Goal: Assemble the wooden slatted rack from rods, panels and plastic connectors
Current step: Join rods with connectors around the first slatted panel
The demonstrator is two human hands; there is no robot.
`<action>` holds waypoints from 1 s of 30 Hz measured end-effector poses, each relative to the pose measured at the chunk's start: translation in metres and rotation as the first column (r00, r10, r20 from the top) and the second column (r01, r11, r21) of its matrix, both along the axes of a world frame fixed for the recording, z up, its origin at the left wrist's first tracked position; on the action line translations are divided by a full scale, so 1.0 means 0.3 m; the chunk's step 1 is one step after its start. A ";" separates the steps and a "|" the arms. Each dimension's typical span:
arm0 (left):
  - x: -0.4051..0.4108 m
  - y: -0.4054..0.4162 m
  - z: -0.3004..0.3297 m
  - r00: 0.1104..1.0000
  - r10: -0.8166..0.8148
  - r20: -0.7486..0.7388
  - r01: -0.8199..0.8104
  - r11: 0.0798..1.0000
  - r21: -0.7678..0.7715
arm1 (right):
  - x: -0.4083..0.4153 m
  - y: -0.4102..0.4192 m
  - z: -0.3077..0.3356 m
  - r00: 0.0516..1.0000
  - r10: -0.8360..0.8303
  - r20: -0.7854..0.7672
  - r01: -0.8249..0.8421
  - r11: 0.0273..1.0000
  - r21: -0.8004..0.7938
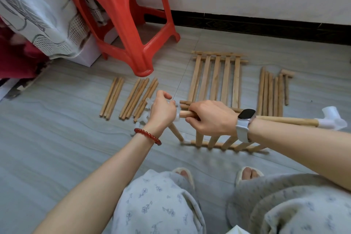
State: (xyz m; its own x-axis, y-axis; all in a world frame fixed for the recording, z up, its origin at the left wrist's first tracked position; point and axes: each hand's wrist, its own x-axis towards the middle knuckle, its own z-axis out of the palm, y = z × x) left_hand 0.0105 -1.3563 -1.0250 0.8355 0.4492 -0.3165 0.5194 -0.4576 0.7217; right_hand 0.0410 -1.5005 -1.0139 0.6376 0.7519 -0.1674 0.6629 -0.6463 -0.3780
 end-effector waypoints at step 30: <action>0.071 -0.039 -0.021 0.998 -0.008 0.058 0.011 0.999 -0.047 | 0.055 -0.090 0.010 0.996 0.086 0.040 -0.081 0.992 -0.101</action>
State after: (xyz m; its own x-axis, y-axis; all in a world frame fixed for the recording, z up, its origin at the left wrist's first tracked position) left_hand 0.0319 -1.3679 -1.0315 0.8571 0.4267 -0.2886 0.4722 -0.4269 0.7713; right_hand 0.0574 -1.5276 -1.0108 0.5817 0.7840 -0.2166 0.7307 -0.6207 -0.2842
